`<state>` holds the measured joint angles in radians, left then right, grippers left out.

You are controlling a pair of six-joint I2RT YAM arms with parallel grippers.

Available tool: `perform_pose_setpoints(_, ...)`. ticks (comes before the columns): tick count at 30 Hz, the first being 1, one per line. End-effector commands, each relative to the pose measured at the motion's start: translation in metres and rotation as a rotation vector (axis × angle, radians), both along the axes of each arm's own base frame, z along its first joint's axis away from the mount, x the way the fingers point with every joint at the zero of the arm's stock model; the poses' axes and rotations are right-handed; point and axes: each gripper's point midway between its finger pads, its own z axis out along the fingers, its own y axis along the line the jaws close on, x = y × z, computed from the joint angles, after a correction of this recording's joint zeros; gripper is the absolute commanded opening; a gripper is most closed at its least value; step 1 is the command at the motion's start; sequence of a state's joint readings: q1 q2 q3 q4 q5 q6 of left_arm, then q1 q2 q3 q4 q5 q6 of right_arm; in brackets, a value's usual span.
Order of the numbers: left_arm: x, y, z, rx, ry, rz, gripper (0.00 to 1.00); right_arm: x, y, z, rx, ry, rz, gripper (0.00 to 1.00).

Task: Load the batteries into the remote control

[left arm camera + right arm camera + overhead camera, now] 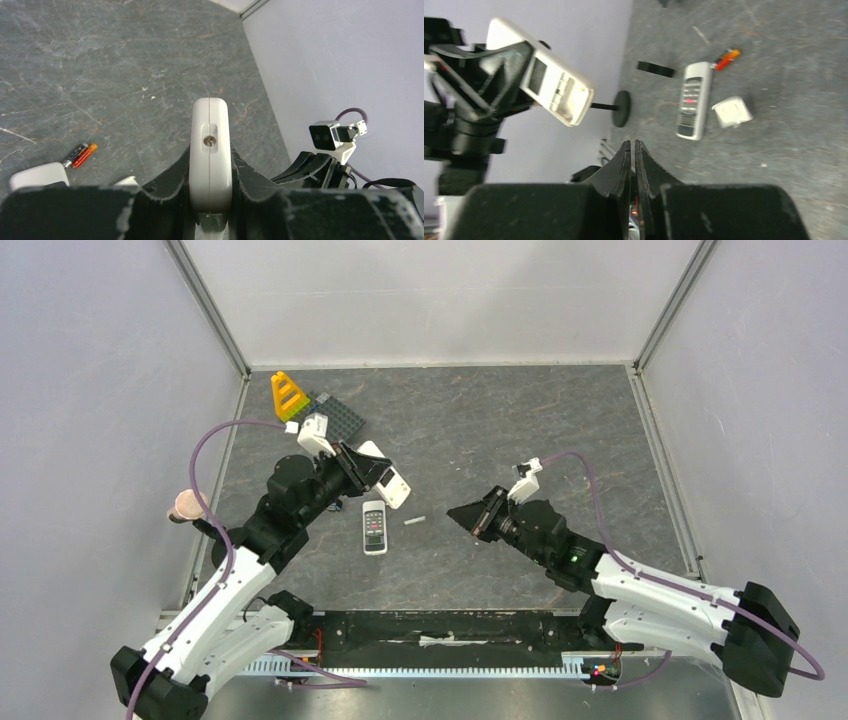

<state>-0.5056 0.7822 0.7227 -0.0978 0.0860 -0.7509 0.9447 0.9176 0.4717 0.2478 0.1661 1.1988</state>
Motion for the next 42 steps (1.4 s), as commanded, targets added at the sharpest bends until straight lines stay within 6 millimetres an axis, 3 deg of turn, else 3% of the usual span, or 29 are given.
perform_pose_setpoints(1, 0.012, -0.001, 0.006, 0.048, -0.068, -0.001, 0.02, 0.006, -0.005, -0.035, -0.211, 0.032, -0.007, 0.17)
perform_pose_setpoints(8, 0.004, -0.009, 0.005, 0.092, -0.105, -0.082, 0.02, 0.015, -0.020, -0.067, -0.463, 0.043, -0.007, 0.41)
perform_pose_setpoints(11, -0.014, -0.025, 0.015, 0.104, -0.176, -0.238, 0.02, 0.031, -0.043, -0.069, -0.633, 0.033, -0.058, 0.50)
perform_pose_setpoints(14, -0.046, -0.046, 0.024, 0.104, -0.256, -0.474, 0.02, 0.047, -0.071, -0.075, -0.785, 0.051, -0.099, 0.56)
perform_pose_setpoints(21, -0.086, -0.056, 0.041, 0.112, -0.391, -0.720, 0.02, 0.059, -0.113, -0.110, -1.024, 0.103, -0.021, 0.69)
perform_pose_setpoints(31, -0.123, -0.061, 0.056, 0.044, -0.455, -0.925, 0.02, 0.066, -0.136, -0.147, -1.151, 0.172, 0.114, 0.69)
perform_pose_setpoints(42, -0.124, -0.058, 0.060, 0.064, -0.510, -0.905, 0.02, 0.079, -0.147, -0.164, -1.171, 0.190, 0.126, 0.54)
